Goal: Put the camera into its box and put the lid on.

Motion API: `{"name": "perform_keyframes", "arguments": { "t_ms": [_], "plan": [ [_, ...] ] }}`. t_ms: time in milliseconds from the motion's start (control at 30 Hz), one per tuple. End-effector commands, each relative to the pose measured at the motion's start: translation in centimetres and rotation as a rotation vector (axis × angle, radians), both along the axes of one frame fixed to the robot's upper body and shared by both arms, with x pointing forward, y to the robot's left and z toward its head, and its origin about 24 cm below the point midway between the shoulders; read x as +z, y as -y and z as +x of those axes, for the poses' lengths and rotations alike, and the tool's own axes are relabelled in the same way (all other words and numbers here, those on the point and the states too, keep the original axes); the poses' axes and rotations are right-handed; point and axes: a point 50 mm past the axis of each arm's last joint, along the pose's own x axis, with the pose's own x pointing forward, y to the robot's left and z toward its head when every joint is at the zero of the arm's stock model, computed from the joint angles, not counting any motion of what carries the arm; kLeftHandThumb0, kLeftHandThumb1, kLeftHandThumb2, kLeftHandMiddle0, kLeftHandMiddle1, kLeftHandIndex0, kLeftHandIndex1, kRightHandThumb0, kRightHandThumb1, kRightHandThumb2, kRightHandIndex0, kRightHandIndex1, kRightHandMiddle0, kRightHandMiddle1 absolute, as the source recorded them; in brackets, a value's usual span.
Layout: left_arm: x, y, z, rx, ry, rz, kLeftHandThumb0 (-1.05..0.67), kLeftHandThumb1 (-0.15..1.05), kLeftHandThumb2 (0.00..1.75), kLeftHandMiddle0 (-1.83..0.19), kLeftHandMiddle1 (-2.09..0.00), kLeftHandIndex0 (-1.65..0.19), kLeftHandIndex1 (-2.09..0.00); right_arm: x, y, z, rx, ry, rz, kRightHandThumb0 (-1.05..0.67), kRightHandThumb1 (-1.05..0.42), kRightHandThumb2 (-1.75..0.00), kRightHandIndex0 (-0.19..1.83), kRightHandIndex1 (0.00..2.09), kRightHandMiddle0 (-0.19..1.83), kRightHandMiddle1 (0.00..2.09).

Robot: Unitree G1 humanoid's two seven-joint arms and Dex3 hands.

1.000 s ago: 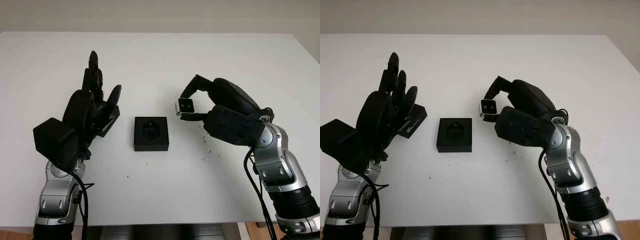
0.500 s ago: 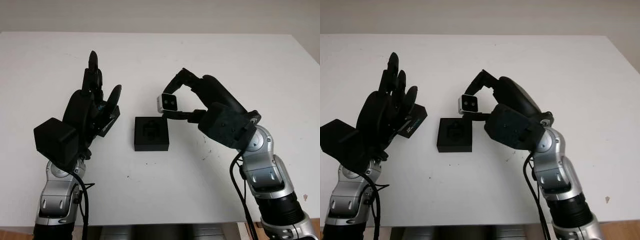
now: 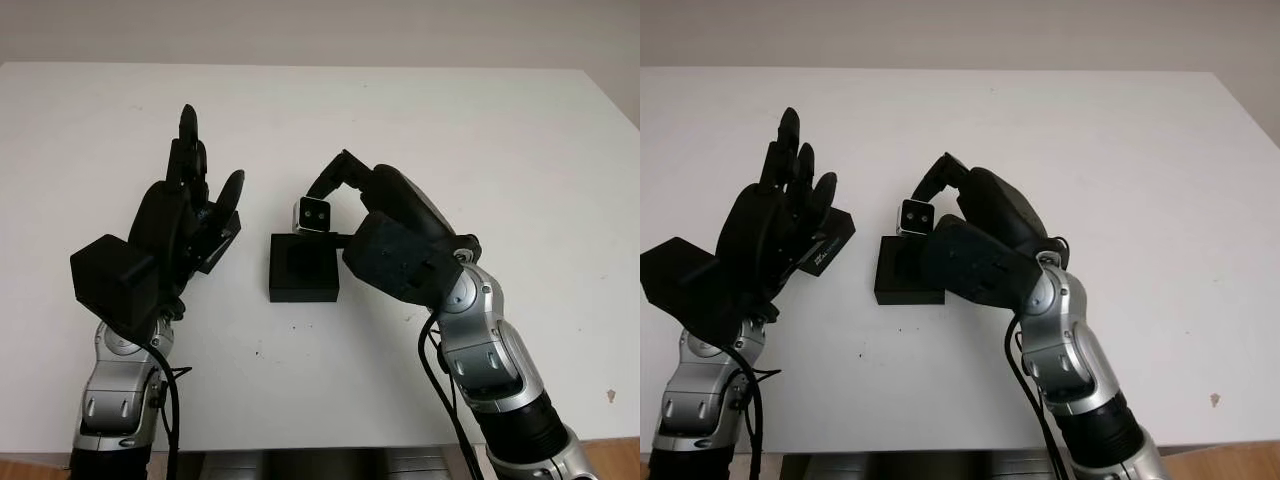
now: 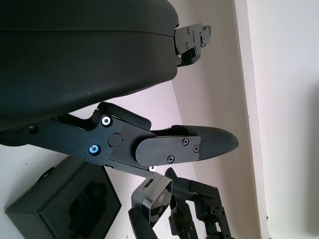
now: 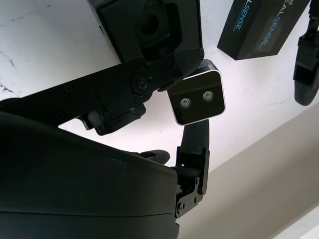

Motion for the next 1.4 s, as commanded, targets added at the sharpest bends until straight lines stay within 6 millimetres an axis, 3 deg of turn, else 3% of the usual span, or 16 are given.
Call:
{"name": "perform_keyframes", "arguments": {
  "t_ms": [0, 400, 1367],
  "plan": [
    [0.8, 0.4, 0.1, -0.01, 0.03, -0.004, -0.66, 1.05, 0.44, 0.19, 0.0, 0.19, 0.0, 0.4, -0.3, -0.5, -0.003, 0.018, -0.004, -0.36, -1.03, -0.06, 0.34, 0.08, 0.24, 1.78],
    [0.8, 0.6, 0.2, -0.008, 0.038, -0.012, -0.67, 1.05, 0.43, 0.19, 0.0, 0.19, 0.0, 0.1, -0.6, -1.0, 0.009, 0.018, -0.12, -0.38, -1.04, -0.06, 0.4, 0.1, 0.28, 1.9],
    [1.0, 0.6, 0.0, -0.005, 0.057, -0.006, -0.65, 1.05, 0.43, 0.19, 0.0, 0.19, 0.0, -1.6, -0.7, -0.6, 0.088, -0.069, -0.187, -0.38, -1.04, -0.06, 0.4, 0.07, 0.29, 1.82]
  ]
}}
